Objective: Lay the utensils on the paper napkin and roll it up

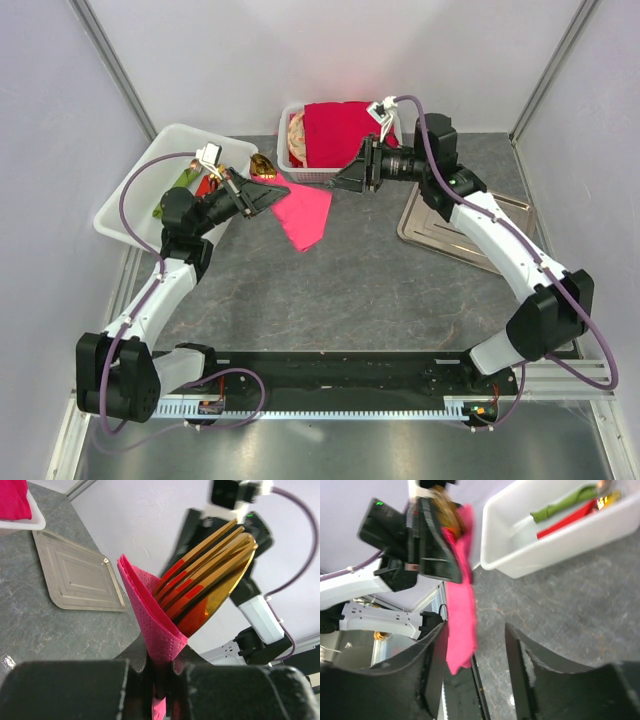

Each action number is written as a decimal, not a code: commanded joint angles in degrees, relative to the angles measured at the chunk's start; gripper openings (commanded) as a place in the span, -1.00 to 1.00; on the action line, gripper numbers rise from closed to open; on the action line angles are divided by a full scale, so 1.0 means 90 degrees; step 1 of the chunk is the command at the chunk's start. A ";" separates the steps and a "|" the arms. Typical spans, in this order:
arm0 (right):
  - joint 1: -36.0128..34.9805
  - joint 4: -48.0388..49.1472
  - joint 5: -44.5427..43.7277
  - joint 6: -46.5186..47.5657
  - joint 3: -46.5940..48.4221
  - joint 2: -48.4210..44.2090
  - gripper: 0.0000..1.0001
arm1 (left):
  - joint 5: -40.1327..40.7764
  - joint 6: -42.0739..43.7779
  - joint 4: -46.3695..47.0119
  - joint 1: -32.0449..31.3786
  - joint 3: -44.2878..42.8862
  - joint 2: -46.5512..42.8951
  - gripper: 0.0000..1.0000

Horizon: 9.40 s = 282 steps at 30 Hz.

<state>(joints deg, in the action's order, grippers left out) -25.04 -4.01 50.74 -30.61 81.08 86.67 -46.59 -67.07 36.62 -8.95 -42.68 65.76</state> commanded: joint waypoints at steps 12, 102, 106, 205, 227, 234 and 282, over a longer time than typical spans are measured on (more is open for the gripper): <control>-0.0977 -0.1184 -0.0149 0.1223 0.0719 -0.0011 -0.17 | -0.0018 0.0118 0.0111 0.0047 -0.0375 -0.0001 -0.96; -0.1359 0.1578 -0.0286 -0.0602 -0.0063 0.0691 -1.00 | 0.0342 0.0304 -0.0720 -0.0002 0.0240 -0.0548 0.23; -0.1359 0.1705 -0.0462 -0.0798 -0.0102 0.0750 -1.00 | 0.0352 0.0099 -0.0505 -0.0011 0.0172 -0.0480 -0.09; -0.1007 0.2945 0.0319 -0.1941 -0.0922 0.0448 0.23 | -0.0458 0.0763 0.0999 0.0194 -0.0121 -0.0236 -0.96; -0.1378 0.2828 0.0456 -0.1784 -0.1264 0.0418 0.10 | -0.0419 0.0733 0.1029 0.0301 -0.0229 -0.0177 -0.96; -0.1525 0.2848 0.0437 -0.1696 -0.1323 0.0477 -0.89 | -0.0448 0.0802 0.0892 0.0311 -0.0268 -0.0177 -0.96; -0.0695 0.0963 0.0173 -0.0534 -0.0962 0.0848 0.96 | -0.0235 1.2169 -1.0182 0.3963 -0.6839 0.5261 -0.96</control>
<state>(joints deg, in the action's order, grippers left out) -31.18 3.79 52.42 -36.16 70.22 93.51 -52.73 37.93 -53.10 26.09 -99.53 110.41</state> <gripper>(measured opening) 0.982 0.047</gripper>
